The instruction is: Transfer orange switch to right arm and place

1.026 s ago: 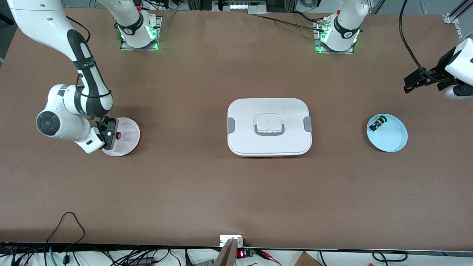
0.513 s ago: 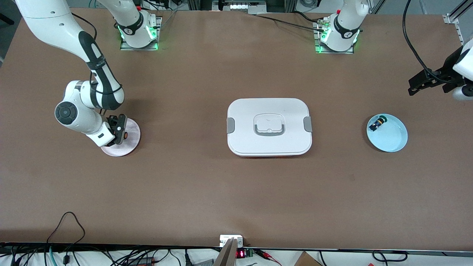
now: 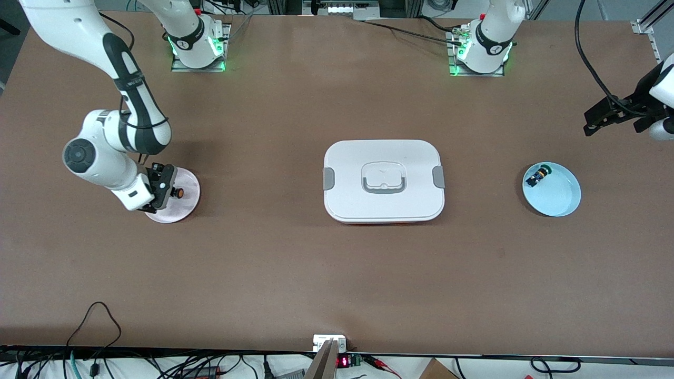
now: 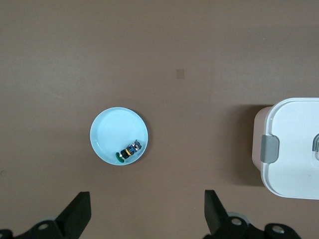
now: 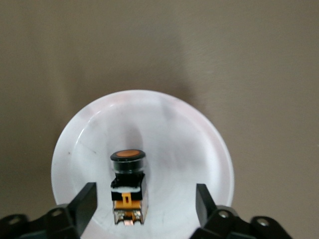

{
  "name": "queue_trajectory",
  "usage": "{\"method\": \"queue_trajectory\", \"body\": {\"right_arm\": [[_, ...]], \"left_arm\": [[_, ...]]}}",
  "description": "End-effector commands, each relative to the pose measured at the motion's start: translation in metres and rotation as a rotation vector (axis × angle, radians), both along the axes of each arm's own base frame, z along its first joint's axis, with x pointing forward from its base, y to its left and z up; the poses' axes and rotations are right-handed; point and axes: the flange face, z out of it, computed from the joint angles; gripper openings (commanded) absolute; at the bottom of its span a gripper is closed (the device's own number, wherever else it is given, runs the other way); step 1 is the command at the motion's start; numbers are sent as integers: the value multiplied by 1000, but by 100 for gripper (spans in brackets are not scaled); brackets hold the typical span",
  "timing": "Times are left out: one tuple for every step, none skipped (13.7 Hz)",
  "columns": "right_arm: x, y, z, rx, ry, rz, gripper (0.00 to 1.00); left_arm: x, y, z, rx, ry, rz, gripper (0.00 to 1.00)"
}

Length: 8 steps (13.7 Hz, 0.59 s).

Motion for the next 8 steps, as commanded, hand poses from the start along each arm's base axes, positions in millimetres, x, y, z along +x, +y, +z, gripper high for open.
{"method": "queue_trajectory", "body": {"right_arm": [[15, 3, 60, 17, 30, -192, 100], [19, 4, 76, 17, 47, -251, 100], [20, 5, 87, 34, 66, -344, 100], [17, 8, 99, 59, 96, -450, 100], [13, 10, 114, 79, 117, -563, 100], [9, 15, 132, 68, 155, -674, 100], [7, 17, 148, 49, 201, -779, 100], [3, 20, 161, 22, 248, -881, 100]], "left_arm": [[5, 1, 4, 0, 10, 6, 100], [4, 1, 4, 0, 13, 6, 100], [4, 2, 3, -2, 19, 8, 100], [3, 2, 3, -2, 22, 8, 100], [3, 3, 2, -12, 27, 11, 100], [4, 3, -1, -19, 34, 12, 100], [4, 4, -1, -20, 36, 14, 100], [5, 5, -2, -28, 39, 17, 100]]}}
